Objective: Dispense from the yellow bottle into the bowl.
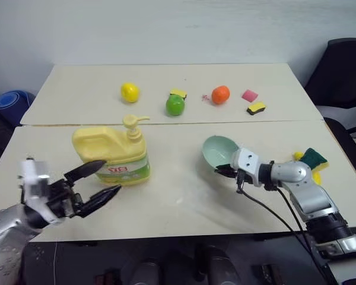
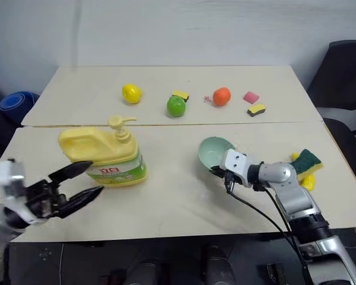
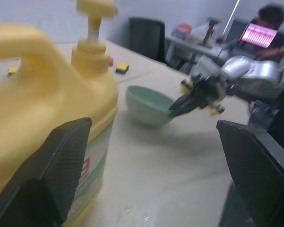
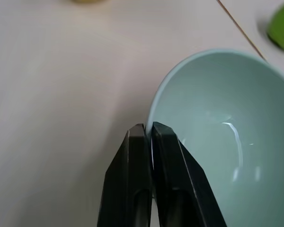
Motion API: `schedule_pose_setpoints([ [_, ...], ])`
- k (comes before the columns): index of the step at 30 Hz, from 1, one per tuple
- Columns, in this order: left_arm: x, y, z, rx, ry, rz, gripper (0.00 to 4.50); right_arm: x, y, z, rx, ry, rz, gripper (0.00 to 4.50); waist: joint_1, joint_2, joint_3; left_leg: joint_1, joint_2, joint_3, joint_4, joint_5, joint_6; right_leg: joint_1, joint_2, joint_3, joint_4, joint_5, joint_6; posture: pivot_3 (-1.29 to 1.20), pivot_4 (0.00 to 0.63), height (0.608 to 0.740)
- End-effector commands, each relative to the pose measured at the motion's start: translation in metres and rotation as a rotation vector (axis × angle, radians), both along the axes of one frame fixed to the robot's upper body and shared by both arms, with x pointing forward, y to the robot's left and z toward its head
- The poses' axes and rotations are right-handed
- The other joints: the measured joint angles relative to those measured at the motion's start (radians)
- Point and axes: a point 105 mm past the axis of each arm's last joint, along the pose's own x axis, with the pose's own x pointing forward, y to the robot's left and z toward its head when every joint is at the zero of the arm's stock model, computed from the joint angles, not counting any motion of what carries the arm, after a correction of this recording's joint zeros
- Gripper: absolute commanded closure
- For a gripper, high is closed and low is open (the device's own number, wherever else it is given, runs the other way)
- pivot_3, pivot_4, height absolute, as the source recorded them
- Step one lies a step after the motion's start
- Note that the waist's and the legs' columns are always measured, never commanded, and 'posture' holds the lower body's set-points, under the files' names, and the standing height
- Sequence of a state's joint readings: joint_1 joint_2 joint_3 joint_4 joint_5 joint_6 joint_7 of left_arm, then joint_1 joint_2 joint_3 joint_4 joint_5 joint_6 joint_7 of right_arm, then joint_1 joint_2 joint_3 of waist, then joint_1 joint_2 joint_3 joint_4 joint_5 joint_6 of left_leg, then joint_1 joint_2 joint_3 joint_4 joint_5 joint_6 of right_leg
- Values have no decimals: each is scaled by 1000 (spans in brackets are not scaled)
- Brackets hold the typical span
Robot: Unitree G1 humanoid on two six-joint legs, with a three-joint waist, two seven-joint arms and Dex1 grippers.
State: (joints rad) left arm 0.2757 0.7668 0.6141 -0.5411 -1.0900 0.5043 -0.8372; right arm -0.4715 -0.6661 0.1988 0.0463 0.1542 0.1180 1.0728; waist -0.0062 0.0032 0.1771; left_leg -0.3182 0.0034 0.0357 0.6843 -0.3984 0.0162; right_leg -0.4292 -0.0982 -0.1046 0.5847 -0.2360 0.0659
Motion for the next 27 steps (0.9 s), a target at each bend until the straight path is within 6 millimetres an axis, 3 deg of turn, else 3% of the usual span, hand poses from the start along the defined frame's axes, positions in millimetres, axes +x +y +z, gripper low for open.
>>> schedule_pose_setpoints([
  [1,-9,3,35,3,-82,3,0,-8,21,33,13,-69,142,4460,2,1,1,1,0,0,0,0,0,0,0,0,-1,0,0,0,150,740],
  [4,4,8,56,8,-165,47,0,-10,35,44,11,-93,206,4460,11,1,0,1,-1,-1,0,0,0,1,0,-1,-1,0,-1,0,150,740],
  [7,19,4,74,12,-238,42,635,-15,55,62,11,-123,288,4500,16,0,0,0,-3,-2,0,1,-1,1,-1,-2,-1,0,-1,0,150,740],
  [12,53,-12,94,69,-326,-6,2292,-16,71,88,-176,-168,377,4500,4,0,1,-1,-4,-2,1,3,-2,0,1,-2,2,0,0,0,150,740],
  [19,80,-27,88,125,-328,-60,4459,-13,82,121,-342,-219,427,4500,-6,0,1,-2,-3,1,0,3,-2,-1,2,-5,1,0,1,0,150,740],
  [27,89,-36,74,171,-292,-82,4459,-4,97,138,-412,-236,436,4500,-16,0,1,-2,-3,0,0,4,-2,-1,1,-3,1,1,1,0,150,740],
])
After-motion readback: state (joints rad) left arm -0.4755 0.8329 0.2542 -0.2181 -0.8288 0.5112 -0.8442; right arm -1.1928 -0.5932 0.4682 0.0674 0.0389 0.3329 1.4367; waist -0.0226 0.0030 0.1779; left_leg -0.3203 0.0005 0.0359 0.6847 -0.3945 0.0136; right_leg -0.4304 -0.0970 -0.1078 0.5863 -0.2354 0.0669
